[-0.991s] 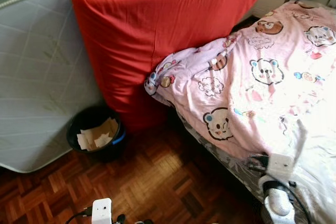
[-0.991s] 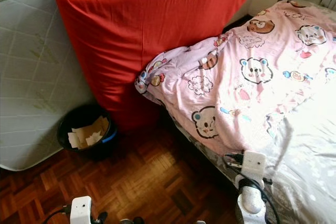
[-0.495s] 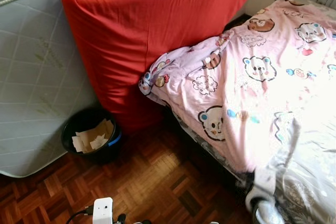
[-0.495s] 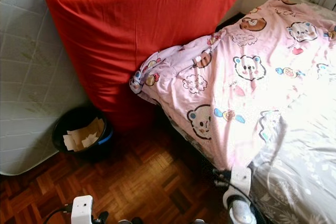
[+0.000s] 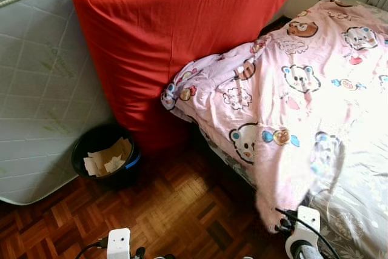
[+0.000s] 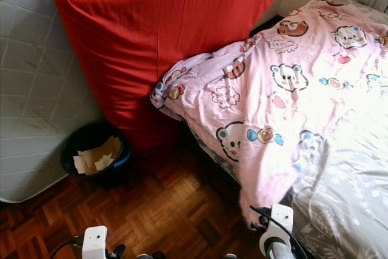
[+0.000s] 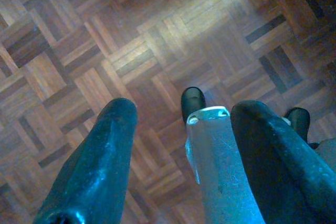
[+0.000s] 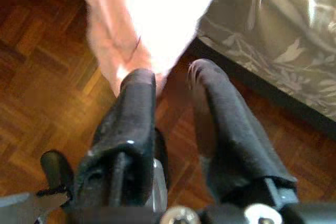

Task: Clean up the room

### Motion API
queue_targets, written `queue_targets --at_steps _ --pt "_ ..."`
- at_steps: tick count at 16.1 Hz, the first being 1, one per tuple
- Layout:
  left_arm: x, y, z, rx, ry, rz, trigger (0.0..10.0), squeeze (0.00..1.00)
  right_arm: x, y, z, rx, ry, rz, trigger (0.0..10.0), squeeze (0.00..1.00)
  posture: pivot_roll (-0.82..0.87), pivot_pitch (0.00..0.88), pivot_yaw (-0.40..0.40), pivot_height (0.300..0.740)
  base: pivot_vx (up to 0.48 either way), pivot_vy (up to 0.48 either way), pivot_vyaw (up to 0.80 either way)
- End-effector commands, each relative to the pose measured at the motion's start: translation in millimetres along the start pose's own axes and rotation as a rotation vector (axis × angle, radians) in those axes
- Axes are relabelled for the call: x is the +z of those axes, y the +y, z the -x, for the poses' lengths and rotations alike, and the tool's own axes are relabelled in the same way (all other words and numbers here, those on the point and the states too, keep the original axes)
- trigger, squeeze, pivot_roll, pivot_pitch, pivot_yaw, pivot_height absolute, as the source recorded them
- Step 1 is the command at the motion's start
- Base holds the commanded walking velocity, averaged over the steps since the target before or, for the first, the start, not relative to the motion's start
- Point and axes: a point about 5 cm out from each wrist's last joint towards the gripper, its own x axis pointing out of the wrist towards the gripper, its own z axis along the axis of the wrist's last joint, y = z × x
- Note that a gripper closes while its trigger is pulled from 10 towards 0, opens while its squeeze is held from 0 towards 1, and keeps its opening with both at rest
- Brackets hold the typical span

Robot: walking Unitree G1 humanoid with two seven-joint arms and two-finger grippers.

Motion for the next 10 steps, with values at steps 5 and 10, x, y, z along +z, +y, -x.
queue_targets --at_steps 5,10 --pt "-11.4 4.2 3.4 0.007 0.044 -0.024 10.0 0.0 -21.3 0.8 5.4 0.027 0.101 -0.04 10.0 0.0 -0.13 0.162 0.039 0.74 0.0 0.0 0.0" --pt "-11.5 4.1 3.4 0.005 0.046 -0.027 10.0 0.0 -31.2 -2.4 8.9 0.022 0.142 -0.032 10.0 0.0 -0.13 0.156 0.042 0.74 0.0 0.0 0.0"
